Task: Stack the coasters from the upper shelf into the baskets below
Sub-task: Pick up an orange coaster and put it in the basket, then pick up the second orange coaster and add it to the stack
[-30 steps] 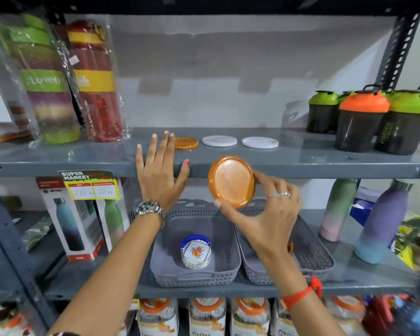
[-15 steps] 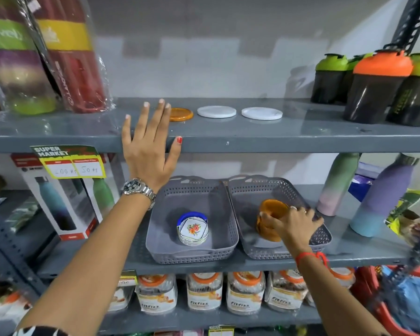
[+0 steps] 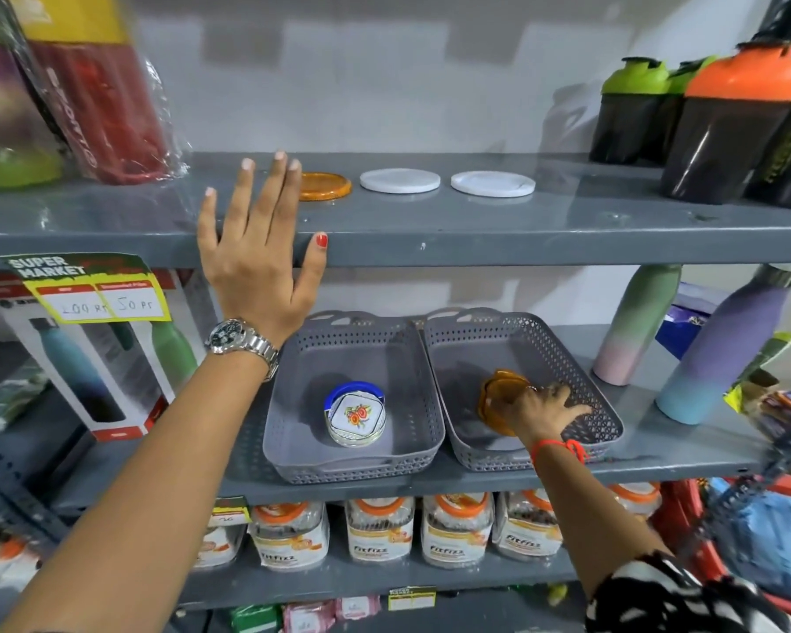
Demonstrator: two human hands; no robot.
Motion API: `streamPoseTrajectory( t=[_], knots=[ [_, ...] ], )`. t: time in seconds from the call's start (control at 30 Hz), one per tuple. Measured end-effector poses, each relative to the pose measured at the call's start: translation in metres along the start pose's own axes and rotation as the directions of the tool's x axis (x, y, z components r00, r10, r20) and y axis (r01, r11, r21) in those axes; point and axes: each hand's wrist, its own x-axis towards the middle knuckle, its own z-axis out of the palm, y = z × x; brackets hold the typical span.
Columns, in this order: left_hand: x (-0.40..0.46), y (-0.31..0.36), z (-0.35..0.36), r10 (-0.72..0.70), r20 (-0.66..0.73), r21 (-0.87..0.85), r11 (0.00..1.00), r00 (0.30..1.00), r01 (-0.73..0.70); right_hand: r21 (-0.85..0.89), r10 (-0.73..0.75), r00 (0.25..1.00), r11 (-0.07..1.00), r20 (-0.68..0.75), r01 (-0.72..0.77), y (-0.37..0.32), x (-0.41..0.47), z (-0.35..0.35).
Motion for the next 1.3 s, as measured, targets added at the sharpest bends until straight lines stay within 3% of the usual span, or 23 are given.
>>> streamPoseTrajectory(
  t=[0.13,0.2,0.3,0.37,0.43,0.47,0.53,0.6,0.67,0.73,0.83,0.9,1.0,1.13,1.3],
  knots=[
    [0.000,0.000,-0.001,0.000,0.009,0.008,1.000,1.000,0.000,0.016,-0.004,0.998,1.000,0.060,0.003,0.001,-0.005,-0.003],
    [0.001,0.000,-0.001,-0.003,0.012,0.011,1.000,1.000,0.003,0.066,-0.002,1.000,0.998,0.019,0.001,-0.001,-0.009,-0.006],
    [0.001,0.001,-0.002,-0.004,0.013,0.016,1.000,1.000,0.004,0.193,-0.001,0.982,0.980,-0.190,0.038,-0.007,-0.024,-0.020],
    [0.001,0.001,-0.001,-0.012,0.021,0.012,1.000,1.000,0.012,0.259,-0.021,0.931,0.958,-0.364,0.123,-0.014,-0.040,-0.034],
    [0.001,0.002,-0.002,-0.019,0.025,0.008,1.000,1.000,0.019,0.298,-0.038,0.814,0.920,-0.580,0.255,-0.022,-0.062,-0.054],
    [0.002,0.002,-0.003,-0.023,0.031,0.006,1.000,0.999,0.023,0.304,-0.025,0.711,0.893,-0.702,0.331,-0.026,-0.075,-0.067],
    [0.003,0.003,-0.005,-0.029,0.049,0.001,1.000,0.998,0.029,0.279,0.048,0.429,0.823,-0.902,0.495,-0.033,-0.098,-0.095],
    [0.003,0.005,-0.008,-0.039,0.071,-0.006,0.999,0.997,0.040,0.215,0.109,0.203,0.751,-0.973,0.624,-0.038,-0.118,-0.129],
    [0.005,0.005,-0.012,-0.049,0.094,-0.005,0.999,0.994,0.050,0.167,0.119,0.117,0.709,-0.986,0.685,-0.048,-0.132,-0.166],
    [0.006,0.006,-0.014,-0.056,0.119,-0.003,0.998,0.991,0.057,0.148,0.036,0.176,0.719,-0.984,0.679,-0.062,-0.137,-0.198],
    [0.006,0.007,-0.017,-0.060,0.155,0.000,0.998,0.986,0.061,0.163,-0.258,0.486,0.727,-0.835,0.666,-0.087,-0.137,-0.238],
    [0.007,0.007,-0.019,-0.066,0.179,0.004,0.998,0.982,0.066,0.172,-0.433,0.601,0.698,-0.672,0.695,-0.104,-0.130,-0.257],
    [0.009,0.008,-0.021,-0.079,0.201,0.005,0.997,0.976,0.079,0.187,-0.590,0.647,0.653,-0.482,0.734,-0.132,-0.120,-0.276],
    [0.009,0.009,-0.020,-0.098,0.209,0.015,0.995,0.973,0.097,0.206,-0.687,0.680,0.649,-0.255,0.733,-0.162,-0.105,-0.287],
    [0.008,0.008,-0.019,-0.099,0.213,0.010,0.995,0.972,0.100,0.200,-0.703,0.696,0.668,-0.146,0.717,-0.186,-0.090,-0.286]
  ],
)
